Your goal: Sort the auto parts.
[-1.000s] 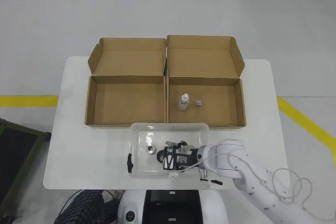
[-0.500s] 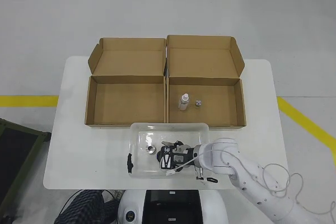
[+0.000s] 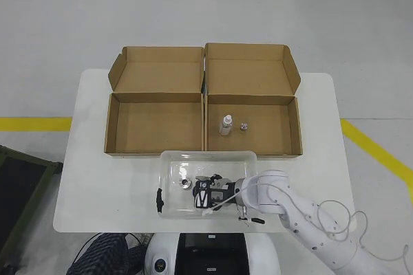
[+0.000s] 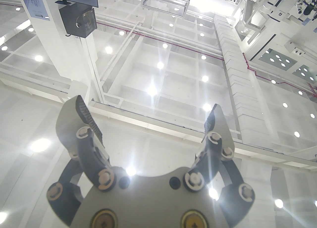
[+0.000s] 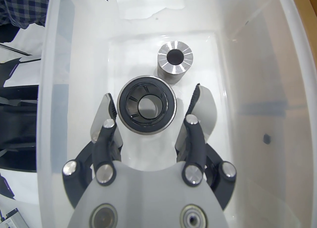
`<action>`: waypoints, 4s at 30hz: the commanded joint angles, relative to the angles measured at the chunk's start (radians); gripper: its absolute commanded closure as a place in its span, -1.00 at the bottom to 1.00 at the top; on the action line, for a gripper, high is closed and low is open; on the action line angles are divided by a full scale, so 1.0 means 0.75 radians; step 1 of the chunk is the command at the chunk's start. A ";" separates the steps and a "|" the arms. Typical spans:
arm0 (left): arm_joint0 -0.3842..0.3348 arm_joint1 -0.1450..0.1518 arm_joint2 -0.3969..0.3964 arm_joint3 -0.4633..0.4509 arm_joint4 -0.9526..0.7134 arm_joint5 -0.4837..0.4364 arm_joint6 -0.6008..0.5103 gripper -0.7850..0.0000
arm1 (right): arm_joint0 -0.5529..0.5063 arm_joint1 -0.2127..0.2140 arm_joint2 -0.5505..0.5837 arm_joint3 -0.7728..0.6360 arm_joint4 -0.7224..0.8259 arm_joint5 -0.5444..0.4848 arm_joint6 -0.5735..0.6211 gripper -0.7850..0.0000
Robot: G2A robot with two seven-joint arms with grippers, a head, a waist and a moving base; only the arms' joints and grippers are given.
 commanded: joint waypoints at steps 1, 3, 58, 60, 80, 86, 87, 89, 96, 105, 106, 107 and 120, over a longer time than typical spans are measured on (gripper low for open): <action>0.000 0.000 0.000 0.000 0.000 0.000 0.000 -1.00 | 0.000 0.000 -0.002 0.000 -0.002 -0.007 0.001 0.08; 0.000 0.000 0.000 0.000 0.000 0.000 0.000 -1.00 | 0.001 -0.001 -0.004 0.002 -0.003 -0.013 0.000 0.20; 0.000 0.000 0.000 0.000 0.000 0.000 0.000 -1.00 | -0.043 0.093 0.478 -0.491 0.298 -0.112 -0.039 1.00; 0.000 0.000 0.000 0.000 0.000 0.000 0.000 -1.00 | -0.036 0.096 0.494 -0.509 0.325 -0.113 -0.025 1.00; 0.000 0.000 0.000 0.000 0.000 0.000 0.000 -1.00 | 0.009 0.122 0.600 -0.648 0.482 -0.099 0.023 1.00; 0.000 0.000 0.000 0.000 0.000 0.000 0.000 -1.00 | 0.019 0.126 0.596 -0.642 0.483 -0.088 0.015 1.00; 0.000 0.000 0.000 0.000 0.000 0.000 0.000 -1.00 | 0.021 0.126 0.595 -0.641 0.484 -0.088 0.016 1.00; 0.000 0.000 0.000 0.000 0.000 0.000 0.000 -1.00 | 0.023 0.127 0.591 -0.636 0.490 -0.083 0.015 1.00; 0.000 0.000 0.000 0.000 0.000 0.000 0.000 -1.00 | 0.042 0.124 0.537 -0.576 0.480 -0.064 0.003 1.00; 0.000 0.000 0.000 0.000 0.000 0.000 0.000 -1.00 | 0.125 0.097 0.378 -0.424 0.443 -0.001 -0.045 1.00; 0.000 0.000 0.000 0.000 0.000 0.000 0.000 -1.00 | 0.141 0.092 0.358 -0.392 0.443 0.014 -0.054 1.00; 0.000 0.000 0.000 0.000 0.000 0.000 0.000 -1.00 | 0.158 0.086 0.339 -0.355 0.440 0.033 -0.062 1.00; 0.000 0.000 0.000 0.000 0.000 0.000 0.000 -1.00 | 0.374 0.000 0.107 0.049 0.378 0.195 -0.177 1.00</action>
